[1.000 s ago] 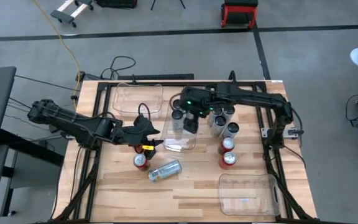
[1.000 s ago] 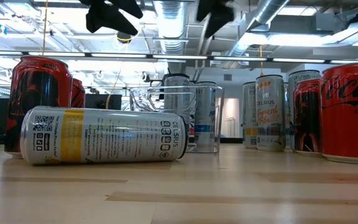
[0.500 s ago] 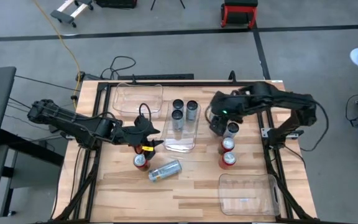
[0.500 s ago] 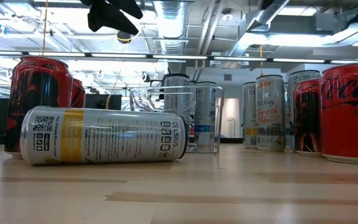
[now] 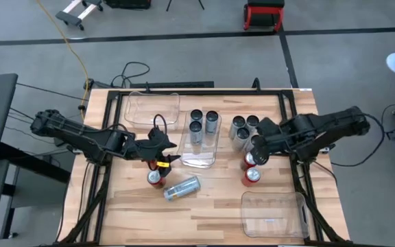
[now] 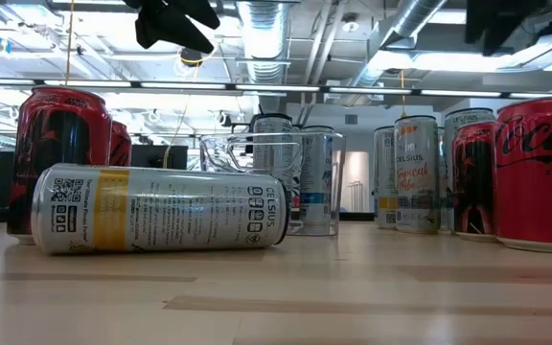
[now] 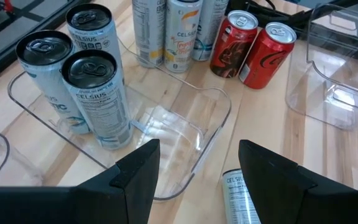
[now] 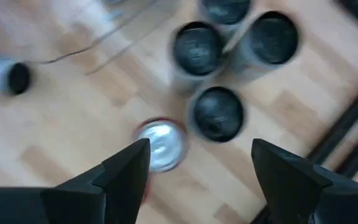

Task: Sort soda cans
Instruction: Put the white blue soda can into the middle transparent bin

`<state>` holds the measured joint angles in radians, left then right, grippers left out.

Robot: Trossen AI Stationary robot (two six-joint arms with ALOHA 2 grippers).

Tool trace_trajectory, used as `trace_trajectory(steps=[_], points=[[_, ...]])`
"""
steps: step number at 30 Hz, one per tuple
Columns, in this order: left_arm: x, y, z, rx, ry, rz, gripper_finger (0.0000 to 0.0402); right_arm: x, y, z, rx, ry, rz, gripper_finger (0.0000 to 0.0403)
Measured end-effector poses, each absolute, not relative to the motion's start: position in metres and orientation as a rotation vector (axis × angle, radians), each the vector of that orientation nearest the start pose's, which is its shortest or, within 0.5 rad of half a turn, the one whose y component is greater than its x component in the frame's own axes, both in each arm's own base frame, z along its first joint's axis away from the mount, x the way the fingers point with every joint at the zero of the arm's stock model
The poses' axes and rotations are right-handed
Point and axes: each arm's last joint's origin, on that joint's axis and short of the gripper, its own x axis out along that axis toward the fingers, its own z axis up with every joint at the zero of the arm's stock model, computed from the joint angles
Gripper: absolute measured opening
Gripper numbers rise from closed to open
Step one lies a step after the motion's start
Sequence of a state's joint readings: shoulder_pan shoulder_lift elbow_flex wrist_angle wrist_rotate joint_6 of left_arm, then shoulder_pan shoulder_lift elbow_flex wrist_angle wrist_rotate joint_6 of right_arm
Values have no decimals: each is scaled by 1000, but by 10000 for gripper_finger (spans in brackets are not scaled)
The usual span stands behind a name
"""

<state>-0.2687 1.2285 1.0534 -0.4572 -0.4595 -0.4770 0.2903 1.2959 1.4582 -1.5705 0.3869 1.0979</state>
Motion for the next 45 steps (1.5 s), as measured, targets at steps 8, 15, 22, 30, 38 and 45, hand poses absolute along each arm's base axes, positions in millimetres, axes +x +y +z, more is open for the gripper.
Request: trace_trajectory(steps=[8,15,22,30,38,45], points=[[253,-56,313,-242,531,321,213,175,45,336,541,1058,-842,351],[253,-56,313,-251,529,324,213,183,36,328,601,1098,-840,394],[254,-54,313,-249,526,332,213,206,16,318,582,1172,-800,399],[253,-54,313,-284,523,341,213,222,-6,300,550,1330,-836,399],[252,-57,313,-290,528,332,213,235,-9,287,526,1396,-793,393],[250,-57,310,-275,566,339,213,233,-19,270,562,1410,-825,360]])
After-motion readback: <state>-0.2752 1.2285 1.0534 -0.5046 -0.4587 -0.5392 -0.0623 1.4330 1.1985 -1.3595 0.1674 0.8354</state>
